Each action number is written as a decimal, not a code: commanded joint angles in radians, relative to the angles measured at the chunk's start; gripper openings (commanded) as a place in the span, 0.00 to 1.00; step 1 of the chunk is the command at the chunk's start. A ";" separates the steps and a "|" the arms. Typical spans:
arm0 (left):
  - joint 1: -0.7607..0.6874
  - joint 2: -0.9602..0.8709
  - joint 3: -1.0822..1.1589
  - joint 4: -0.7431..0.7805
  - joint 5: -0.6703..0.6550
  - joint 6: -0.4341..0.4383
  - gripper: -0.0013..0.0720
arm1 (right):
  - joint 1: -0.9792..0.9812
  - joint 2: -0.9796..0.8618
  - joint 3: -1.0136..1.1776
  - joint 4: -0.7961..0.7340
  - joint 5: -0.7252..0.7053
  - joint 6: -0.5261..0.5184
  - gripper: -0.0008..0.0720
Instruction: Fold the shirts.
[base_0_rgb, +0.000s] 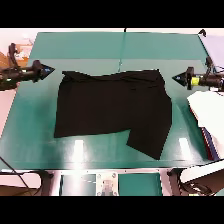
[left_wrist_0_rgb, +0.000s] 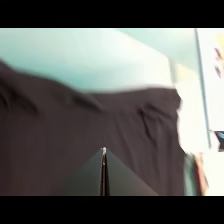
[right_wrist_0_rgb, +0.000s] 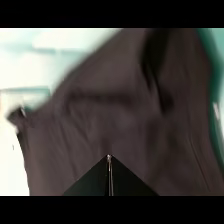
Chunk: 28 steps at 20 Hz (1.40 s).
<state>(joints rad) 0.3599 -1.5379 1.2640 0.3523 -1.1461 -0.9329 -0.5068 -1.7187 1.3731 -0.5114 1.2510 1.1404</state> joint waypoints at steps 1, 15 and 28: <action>0.058 0.073 -0.018 0.235 -0.229 -0.148 0.04 | -0.034 0.133 -0.180 -0.132 0.047 -0.001 0.04; 0.136 0.430 -0.612 0.720 -0.099 -0.271 0.84 | -0.096 0.553 -0.696 -0.201 -0.122 -0.044 0.40; 0.134 0.171 -0.695 0.372 -0.042 -0.063 0.67 | -0.096 0.549 -0.695 -0.196 -0.137 -0.018 0.54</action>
<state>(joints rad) 0.4946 -1.3354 0.5735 0.7952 -1.2083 -1.0607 -0.6022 -1.1694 0.6785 -0.7074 1.1152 1.1198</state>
